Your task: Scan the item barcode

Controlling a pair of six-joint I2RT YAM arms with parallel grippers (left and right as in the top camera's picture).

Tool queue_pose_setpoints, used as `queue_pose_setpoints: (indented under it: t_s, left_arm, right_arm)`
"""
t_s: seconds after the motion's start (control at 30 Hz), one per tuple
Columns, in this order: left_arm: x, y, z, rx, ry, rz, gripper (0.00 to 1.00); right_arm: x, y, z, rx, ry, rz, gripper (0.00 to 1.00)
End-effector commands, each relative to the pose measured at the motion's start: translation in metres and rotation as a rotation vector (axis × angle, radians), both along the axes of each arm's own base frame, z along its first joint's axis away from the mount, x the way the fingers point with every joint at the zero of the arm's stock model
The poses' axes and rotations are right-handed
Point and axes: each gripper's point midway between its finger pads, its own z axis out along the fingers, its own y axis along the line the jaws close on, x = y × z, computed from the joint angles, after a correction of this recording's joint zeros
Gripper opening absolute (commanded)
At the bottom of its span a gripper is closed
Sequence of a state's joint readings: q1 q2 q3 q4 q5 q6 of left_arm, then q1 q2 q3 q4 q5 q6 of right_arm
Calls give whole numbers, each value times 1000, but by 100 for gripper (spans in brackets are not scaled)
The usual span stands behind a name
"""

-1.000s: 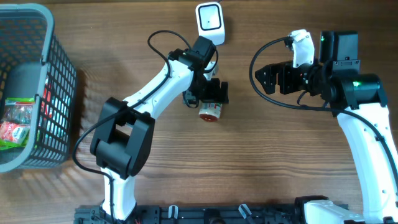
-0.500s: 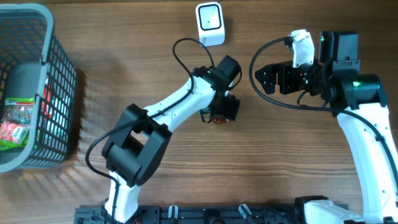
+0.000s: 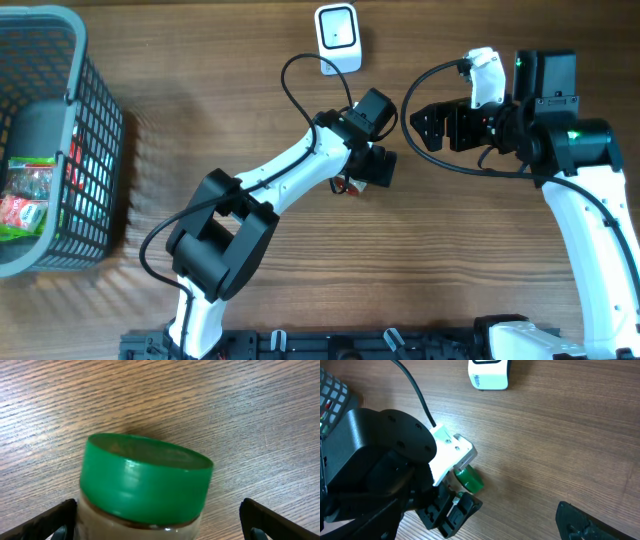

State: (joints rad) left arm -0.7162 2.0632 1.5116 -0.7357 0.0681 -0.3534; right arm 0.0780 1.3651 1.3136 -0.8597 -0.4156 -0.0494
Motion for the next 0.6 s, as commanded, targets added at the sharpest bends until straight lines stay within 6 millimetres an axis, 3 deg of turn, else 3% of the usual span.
queue_pose_setpoints:
  t_s: [0.0, 0.03, 0.13, 0.47, 0.57]
  left_arm:
    - [0, 2, -1, 13, -9, -8, 96]
    - [0, 2, -1, 14, -9, -8, 88]
    - [-2, 0, -2, 15, -8, -13, 76]
    - [-6, 4, -29, 53, 36, -13, 75]
    - [-3, 1, -29, 45, 26, -13, 74]
  right_arm:
    - [2, 3, 8, 11, -19, 10, 100]
    - [2, 3, 8, 10, -19, 10, 100]
    - [2, 3, 8, 11, -19, 10, 100]
    - [2, 3, 8, 10, -19, 10, 100]
    - [2, 3, 8, 11, -19, 10, 100]
